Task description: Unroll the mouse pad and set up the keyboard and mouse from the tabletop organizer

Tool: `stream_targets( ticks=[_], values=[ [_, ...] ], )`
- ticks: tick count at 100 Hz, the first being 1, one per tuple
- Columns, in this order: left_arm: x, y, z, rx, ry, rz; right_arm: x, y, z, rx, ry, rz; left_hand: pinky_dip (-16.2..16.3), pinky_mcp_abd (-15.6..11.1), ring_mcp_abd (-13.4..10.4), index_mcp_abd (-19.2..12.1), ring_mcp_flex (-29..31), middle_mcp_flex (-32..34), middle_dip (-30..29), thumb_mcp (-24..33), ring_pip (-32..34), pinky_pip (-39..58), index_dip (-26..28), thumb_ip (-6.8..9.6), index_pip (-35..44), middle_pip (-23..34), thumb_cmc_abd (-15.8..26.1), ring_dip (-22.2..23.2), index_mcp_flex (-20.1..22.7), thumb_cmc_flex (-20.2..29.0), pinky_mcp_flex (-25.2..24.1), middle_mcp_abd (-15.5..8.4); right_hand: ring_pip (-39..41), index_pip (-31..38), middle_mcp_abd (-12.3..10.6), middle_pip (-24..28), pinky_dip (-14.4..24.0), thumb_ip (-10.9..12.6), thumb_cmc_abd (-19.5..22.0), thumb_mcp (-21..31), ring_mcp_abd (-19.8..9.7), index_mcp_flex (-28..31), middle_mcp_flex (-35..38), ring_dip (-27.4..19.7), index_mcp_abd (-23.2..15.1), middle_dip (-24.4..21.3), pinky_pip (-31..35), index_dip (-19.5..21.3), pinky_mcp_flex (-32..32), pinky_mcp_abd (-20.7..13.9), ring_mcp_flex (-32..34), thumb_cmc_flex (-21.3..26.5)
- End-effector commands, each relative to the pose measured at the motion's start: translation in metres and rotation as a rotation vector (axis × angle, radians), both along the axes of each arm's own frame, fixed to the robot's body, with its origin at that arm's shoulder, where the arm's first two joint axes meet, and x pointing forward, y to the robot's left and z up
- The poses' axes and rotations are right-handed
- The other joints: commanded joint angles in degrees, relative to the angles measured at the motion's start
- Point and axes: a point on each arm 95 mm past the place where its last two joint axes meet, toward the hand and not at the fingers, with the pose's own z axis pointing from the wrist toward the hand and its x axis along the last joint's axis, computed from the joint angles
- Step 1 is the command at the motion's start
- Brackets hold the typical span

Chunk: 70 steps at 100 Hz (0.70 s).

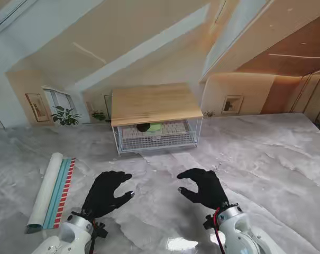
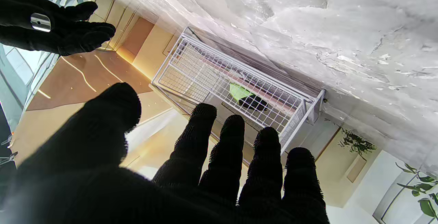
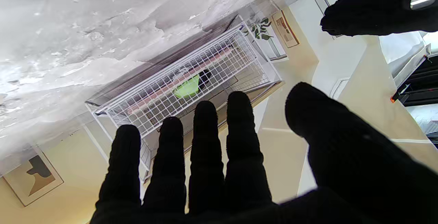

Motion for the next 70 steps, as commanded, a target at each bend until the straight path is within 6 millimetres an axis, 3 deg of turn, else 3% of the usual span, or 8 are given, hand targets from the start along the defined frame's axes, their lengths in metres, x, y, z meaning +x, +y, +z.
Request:
stream_targets(
  ticks=[1, 40, 70],
  values=[
    [-0.003, -0.003, 0.000, -0.006, 0.010, -0.013, 0.000, 0.005, 0.000, 0.001, 0.010, 0.015, 1.12, -0.02, -0.21, -0.78, -2.52, -1.84, -0.74, -1.55, -0.85, -1.61, 0.43, 0.91, 0.38, -0.51, 0.81, -0.03, -0.68, -0.50, -0.82, -1.16, -0.53, -0.03, -0.05, -0.78, 0.83, 0.15, 1.08, -0.96, 0.00, 0.39, -0.21, -0.10, -1.16, -0.84, -0.67, 0.32, -0.65, 0.20, 0.31, -1.21],
    [-0.011, 0.009, 0.003, 0.010, -0.015, 0.001, 0.000, 0.012, -0.002, 0.010, 0.013, 0.024, 1.80, 0.03, -0.01, -0.52, -2.48, -1.56, -0.72, -1.53, -0.74, -1.95, 0.37, 0.93, 0.34, -0.45, 0.71, 0.13, -0.37, -0.24, -0.69, -0.91, -0.53, -0.06, 0.08, -0.80, 0.86, 0.16, 1.10, -0.95, -0.03, 0.40, -0.15, -0.10, -1.27, -0.84, -0.68, 0.29, -0.64, 0.20, 0.34, -1.24],
    [-0.016, 0.044, 0.020, 0.125, -0.124, 0.042, -0.004, 0.012, -0.005, 0.017, 0.024, 0.023, 2.24, -0.13, 0.05, -0.55, -2.43, -1.41, -0.63, -1.28, -0.42, -1.14, 0.37, 1.04, 0.34, -0.30, 0.31, 0.23, -0.37, -0.22, -0.35, -0.98, -0.59, -0.07, 0.00, -0.84, 0.87, 0.17, 1.11, -0.98, -0.06, 0.28, -0.08, -0.13, -1.33, -0.86, -0.75, 0.28, -0.71, 0.29, 0.35, -1.24]
  ],
)
